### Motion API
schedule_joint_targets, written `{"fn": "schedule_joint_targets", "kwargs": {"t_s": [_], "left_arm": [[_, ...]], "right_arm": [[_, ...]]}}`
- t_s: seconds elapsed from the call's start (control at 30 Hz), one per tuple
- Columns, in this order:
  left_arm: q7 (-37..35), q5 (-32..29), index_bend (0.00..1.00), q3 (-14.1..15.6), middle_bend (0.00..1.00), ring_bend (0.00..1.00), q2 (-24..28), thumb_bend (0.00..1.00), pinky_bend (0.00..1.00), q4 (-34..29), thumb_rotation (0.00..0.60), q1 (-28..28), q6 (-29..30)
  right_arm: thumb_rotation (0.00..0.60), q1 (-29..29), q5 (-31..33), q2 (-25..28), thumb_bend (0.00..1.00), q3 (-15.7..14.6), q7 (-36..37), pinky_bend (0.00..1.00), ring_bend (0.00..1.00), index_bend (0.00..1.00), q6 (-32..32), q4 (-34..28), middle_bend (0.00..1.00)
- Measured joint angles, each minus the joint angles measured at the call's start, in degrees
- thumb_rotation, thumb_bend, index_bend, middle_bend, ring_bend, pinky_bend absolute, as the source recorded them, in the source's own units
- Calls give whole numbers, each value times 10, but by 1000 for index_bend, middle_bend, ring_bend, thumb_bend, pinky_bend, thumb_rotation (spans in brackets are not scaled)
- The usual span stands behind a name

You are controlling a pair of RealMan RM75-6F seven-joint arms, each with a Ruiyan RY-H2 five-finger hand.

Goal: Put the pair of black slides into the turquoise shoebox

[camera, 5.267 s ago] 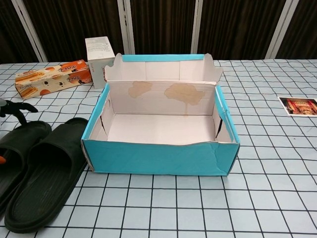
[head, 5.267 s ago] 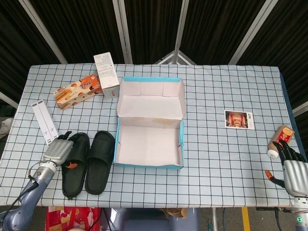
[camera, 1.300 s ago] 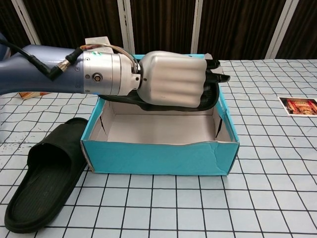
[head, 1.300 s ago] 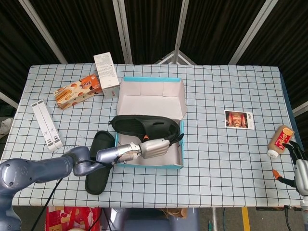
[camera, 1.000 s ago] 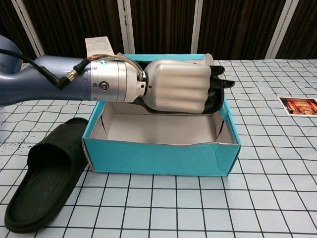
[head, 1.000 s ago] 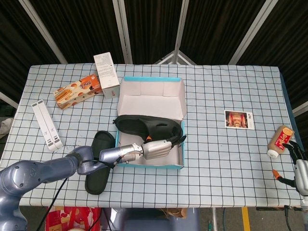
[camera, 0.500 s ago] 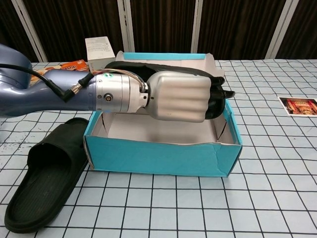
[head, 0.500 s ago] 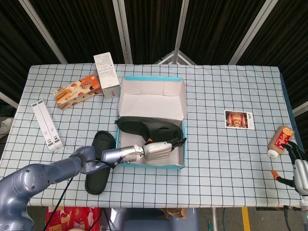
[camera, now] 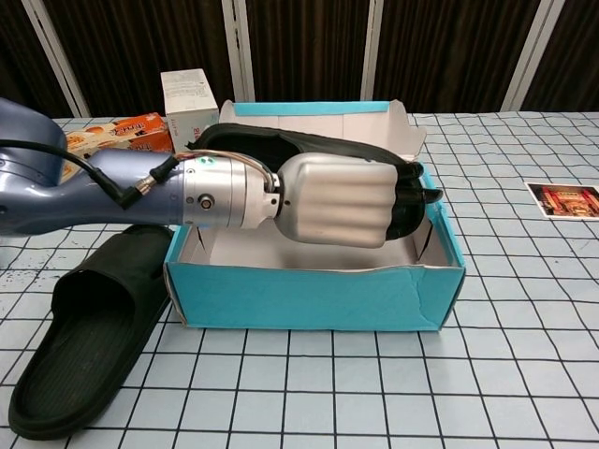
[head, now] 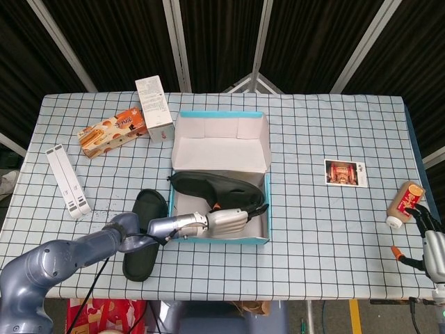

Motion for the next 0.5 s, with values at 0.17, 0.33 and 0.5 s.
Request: {"fn": "schedule_joint_targets", "kwargs": {"t_s": [0.17, 0.33, 0.5], "left_arm": [[-4, 1, 546, 2, 458, 62, -5, 470, 197, 13, 600, 5, 0], [-6, -2, 546, -4, 455, 62, -19, 470, 198, 37, 600, 9, 7], [-4, -13, 542, -15, 448, 62, -42, 470, 197, 69, 600, 15, 9]], "right_arm": [[600, 1, -2, 0, 233, -1, -3, 271, 226, 202, -1, -1, 134], [600, 2, -1, 0, 234, -2, -7, 271, 226, 202, -3, -2, 133], [600, 3, 0, -1, 234, -2, -9, 271, 226, 202, -5, -2, 133]]}}
